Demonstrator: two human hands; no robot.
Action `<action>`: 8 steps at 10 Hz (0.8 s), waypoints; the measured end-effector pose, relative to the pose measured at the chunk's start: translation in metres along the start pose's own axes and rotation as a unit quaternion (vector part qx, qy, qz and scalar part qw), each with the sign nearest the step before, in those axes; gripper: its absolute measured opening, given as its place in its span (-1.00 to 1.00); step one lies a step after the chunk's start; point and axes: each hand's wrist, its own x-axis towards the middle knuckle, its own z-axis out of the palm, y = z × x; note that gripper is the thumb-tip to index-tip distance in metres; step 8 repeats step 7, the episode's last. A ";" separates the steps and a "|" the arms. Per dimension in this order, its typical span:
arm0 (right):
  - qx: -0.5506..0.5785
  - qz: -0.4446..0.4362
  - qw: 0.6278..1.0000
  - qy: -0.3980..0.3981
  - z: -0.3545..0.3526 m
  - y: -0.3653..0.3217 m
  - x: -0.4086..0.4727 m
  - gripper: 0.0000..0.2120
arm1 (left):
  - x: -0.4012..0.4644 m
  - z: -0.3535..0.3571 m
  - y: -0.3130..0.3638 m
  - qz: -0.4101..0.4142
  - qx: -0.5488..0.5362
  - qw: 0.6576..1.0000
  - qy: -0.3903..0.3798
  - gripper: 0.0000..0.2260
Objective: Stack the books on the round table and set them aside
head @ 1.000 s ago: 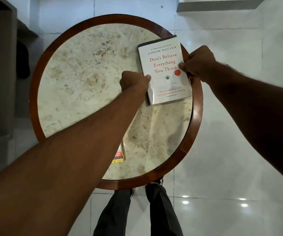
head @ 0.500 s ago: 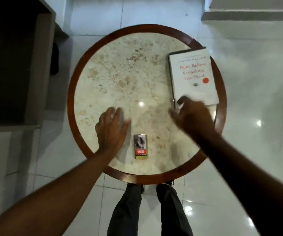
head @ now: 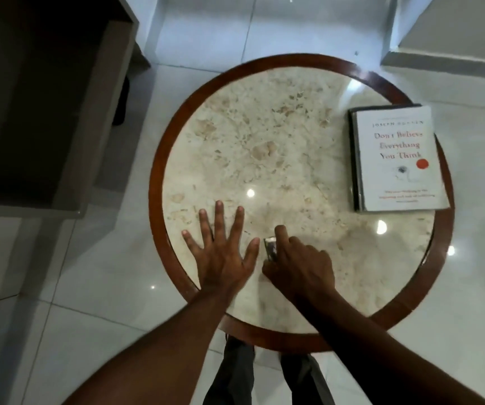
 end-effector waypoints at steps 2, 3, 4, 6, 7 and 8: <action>-0.005 -0.048 0.995 0.084 -0.066 -0.048 0.112 -0.38 | 0.002 0.003 -0.003 0.007 0.001 1.000 0.013 -0.35; -0.026 -0.087 0.992 0.086 -0.090 -0.075 0.171 -0.30 | 0.002 0.009 -0.005 0.013 0.013 0.999 0.032 -0.34; -0.051 -0.103 0.989 0.097 -0.092 -0.091 0.207 -0.28 | 0.004 0.014 -0.006 0.014 0.023 0.999 0.046 -0.32; -0.023 -0.111 0.989 0.096 -0.073 -0.093 0.220 -0.32 | 0.005 0.017 -0.007 0.014 0.042 0.997 0.058 -0.31; 0.032 -0.113 0.988 0.098 -0.074 -0.089 0.219 -0.20 | 0.004 0.013 -0.004 0.008 0.045 0.998 0.050 -0.32; 0.032 -0.113 0.988 0.098 -0.074 -0.089 0.219 -0.20 | 0.004 0.013 -0.004 0.008 0.045 0.998 0.050 -0.32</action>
